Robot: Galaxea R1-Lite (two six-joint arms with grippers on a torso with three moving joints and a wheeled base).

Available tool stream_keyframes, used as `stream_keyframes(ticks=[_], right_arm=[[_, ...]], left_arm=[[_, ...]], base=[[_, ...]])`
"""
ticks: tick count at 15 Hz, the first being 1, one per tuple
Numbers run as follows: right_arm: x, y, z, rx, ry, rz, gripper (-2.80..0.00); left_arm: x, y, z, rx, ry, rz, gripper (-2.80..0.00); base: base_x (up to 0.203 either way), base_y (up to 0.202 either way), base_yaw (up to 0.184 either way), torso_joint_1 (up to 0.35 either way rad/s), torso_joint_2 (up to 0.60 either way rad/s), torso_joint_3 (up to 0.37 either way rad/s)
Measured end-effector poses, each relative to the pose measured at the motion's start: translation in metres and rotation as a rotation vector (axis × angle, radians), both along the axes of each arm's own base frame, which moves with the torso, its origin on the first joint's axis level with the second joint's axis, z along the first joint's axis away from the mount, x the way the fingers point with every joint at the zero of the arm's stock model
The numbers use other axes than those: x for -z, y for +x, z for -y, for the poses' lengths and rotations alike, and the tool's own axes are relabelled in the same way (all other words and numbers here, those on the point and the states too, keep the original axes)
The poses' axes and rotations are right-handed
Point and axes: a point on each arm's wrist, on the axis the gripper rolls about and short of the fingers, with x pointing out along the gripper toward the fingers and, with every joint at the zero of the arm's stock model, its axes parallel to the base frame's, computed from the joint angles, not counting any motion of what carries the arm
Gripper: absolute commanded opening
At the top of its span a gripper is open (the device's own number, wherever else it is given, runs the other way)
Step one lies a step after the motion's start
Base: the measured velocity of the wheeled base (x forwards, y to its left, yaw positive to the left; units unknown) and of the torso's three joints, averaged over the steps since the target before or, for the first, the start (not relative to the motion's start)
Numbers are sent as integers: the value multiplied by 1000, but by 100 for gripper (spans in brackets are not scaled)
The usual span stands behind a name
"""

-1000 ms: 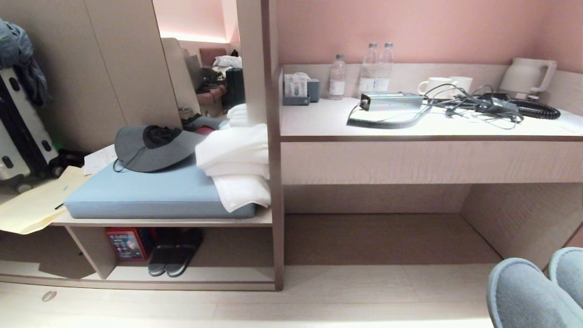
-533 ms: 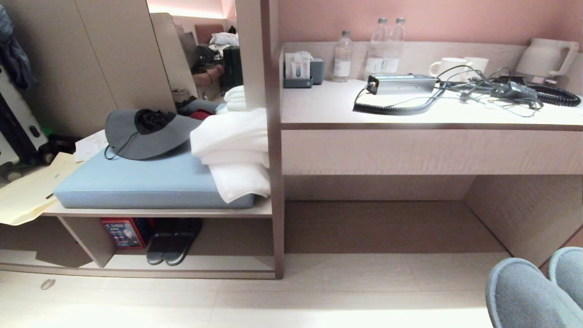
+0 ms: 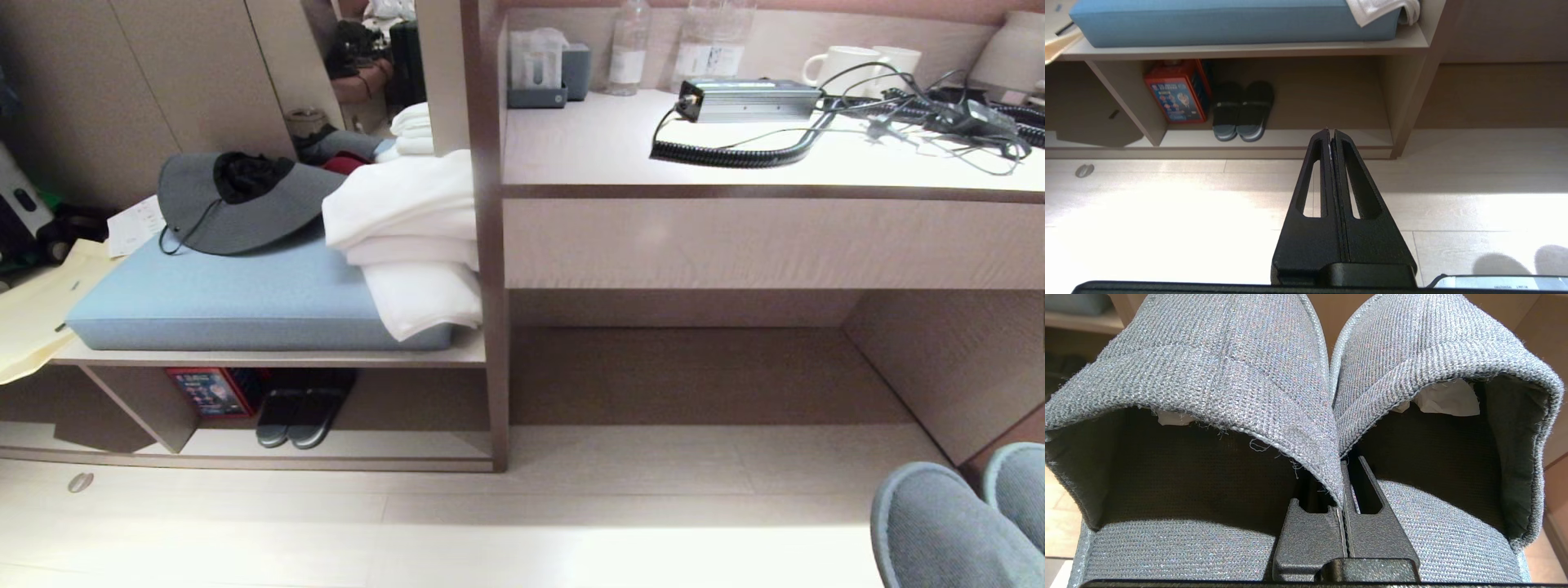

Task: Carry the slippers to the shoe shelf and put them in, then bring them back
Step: Place the slippers on the floor

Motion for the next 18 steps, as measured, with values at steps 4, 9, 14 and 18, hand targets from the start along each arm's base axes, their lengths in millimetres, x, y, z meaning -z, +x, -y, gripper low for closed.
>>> stream_keyframes(ticks=[4,9,14,18], right_arm=[[0,0,0,0,1,0,-280],[0,0,0,0,1,0,-280],[0,0,0,0,0,0,-280],[0,0,0,0,-6,2,-280]], left_arm=[[0,0,0,0,0,0,-280],[0,0,0,0,0,0,-280],[0,0,0,0,0,0,-280],[0,0,0,0,0,0,-280]], base=[[0,0,0,3,3,-197],[0,0,0,3,2,-200],[0,0,0,5,2,-199],[0,0,0,0,3,-194]])
